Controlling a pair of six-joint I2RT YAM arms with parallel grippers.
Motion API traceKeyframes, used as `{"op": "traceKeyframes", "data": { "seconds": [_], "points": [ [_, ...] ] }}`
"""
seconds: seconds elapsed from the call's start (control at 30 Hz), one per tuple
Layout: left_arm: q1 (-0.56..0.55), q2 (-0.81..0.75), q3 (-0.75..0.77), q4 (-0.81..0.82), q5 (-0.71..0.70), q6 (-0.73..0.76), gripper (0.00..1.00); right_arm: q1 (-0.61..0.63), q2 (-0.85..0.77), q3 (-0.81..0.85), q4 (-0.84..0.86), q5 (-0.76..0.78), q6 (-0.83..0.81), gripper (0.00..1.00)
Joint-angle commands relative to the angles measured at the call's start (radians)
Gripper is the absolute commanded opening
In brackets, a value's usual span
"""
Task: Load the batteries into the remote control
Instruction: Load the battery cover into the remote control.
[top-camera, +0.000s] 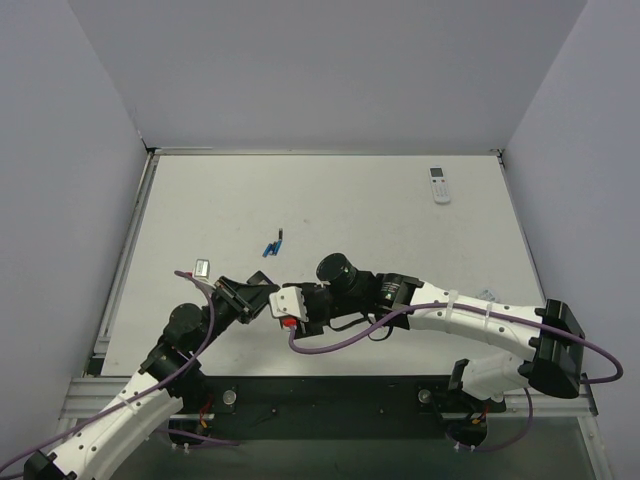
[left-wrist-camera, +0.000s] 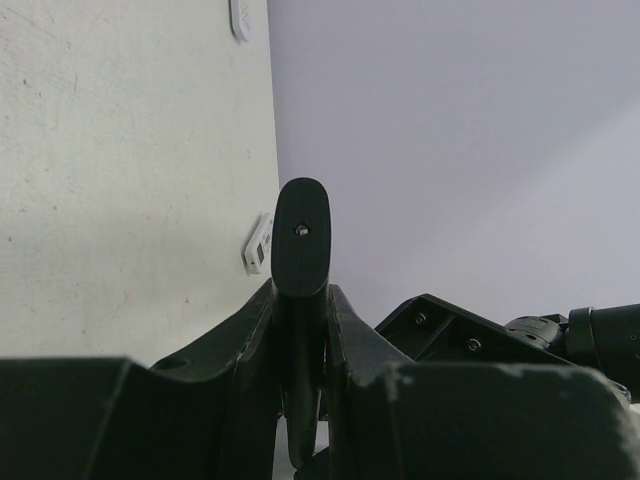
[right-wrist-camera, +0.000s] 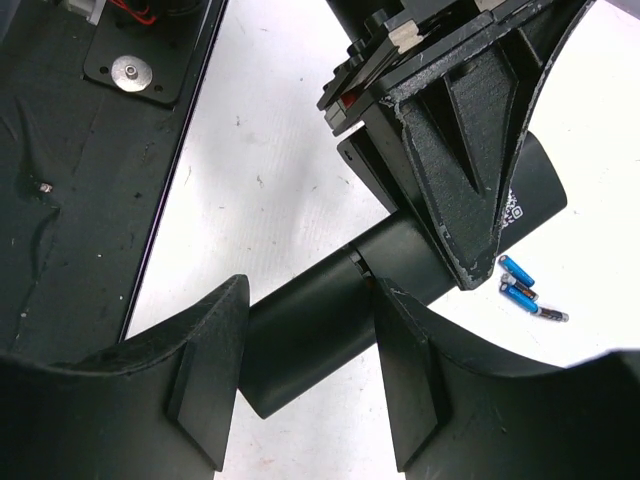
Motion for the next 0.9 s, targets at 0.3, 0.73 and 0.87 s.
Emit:
{"op": "traceKeyframes", "data": {
  "seconds": [0.3,0.73,0.87],
  "points": [
    [-0.007,-0.009,0.014,0.233,0.008,-0.080,0.00,-0.014,-0.018,0.028,-0.107,-0.031,0.064,0.48],
    [-0.008,-0.023,-0.015,0.233,0.002,-0.086,0.00,0.010,-0.117,0.134,-0.179,-0.084,0.066,0.62],
    [-0.008,-0.018,-0.016,0.236,0.013,-0.083,0.00,0.013,-0.149,0.141,-0.214,-0.088,0.060,0.63]
  ]
}}
